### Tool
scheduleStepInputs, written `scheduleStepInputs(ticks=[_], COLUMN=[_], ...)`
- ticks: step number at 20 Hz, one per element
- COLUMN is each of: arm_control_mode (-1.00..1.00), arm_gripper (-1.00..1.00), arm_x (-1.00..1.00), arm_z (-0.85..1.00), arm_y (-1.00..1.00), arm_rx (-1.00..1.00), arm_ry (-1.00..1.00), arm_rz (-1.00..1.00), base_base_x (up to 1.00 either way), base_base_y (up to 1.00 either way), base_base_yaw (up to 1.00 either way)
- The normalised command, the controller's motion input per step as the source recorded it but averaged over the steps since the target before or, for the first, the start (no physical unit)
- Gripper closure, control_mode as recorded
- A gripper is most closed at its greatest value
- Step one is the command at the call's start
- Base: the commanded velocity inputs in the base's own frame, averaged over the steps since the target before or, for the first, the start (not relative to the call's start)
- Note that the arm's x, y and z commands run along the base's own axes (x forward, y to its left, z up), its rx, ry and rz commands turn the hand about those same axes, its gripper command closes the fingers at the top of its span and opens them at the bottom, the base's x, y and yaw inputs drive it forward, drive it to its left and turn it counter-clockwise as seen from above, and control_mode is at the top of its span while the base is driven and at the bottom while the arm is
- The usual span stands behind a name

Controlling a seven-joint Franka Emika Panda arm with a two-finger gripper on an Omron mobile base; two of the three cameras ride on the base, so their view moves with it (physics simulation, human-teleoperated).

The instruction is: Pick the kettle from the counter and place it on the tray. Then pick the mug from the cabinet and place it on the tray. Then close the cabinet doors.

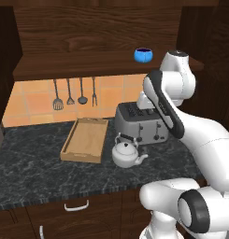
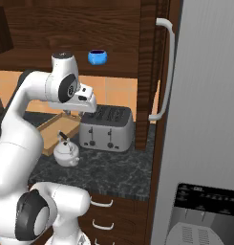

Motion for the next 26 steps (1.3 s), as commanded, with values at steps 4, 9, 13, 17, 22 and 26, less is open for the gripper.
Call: scheduleStepInputs(ticks=[4, 9, 13, 17, 22, 26], arm_control_mode=[-1.0, -1.0, -1.0, -1.0, -1.0, -1.0], arm_gripper=[-1.0, -1.0, -1.0, -1.0, -1.0, -1.0], arm_x=[-0.21, -0.69, -0.46, -0.06, 0.19, 0.48], arm_z=[-0.09, -0.33, -0.43, -0.44, -0.32, -0.13], arm_y=[0.0, 0.02, 0.26, 0.42, 0.42, 0.3], arm_rx=[0.0, -0.02, -0.13, -0.2, -0.19, -0.11], arm_ry=[0.0, -0.1, -0.06, -0.07, -0.01, 0.01], arm_rz=[0.0, 0.02, 0.13, 0.31, 0.4, 0.35], base_base_x=[0.0, 0.0, 0.0, 0.0, 0.0, 0.0], base_base_y=[0.0, 0.0, 0.0, 0.0, 0.0, 0.0], base_base_yaw=[0.0, 0.0, 0.0, 0.0, 0.0, 0.0])
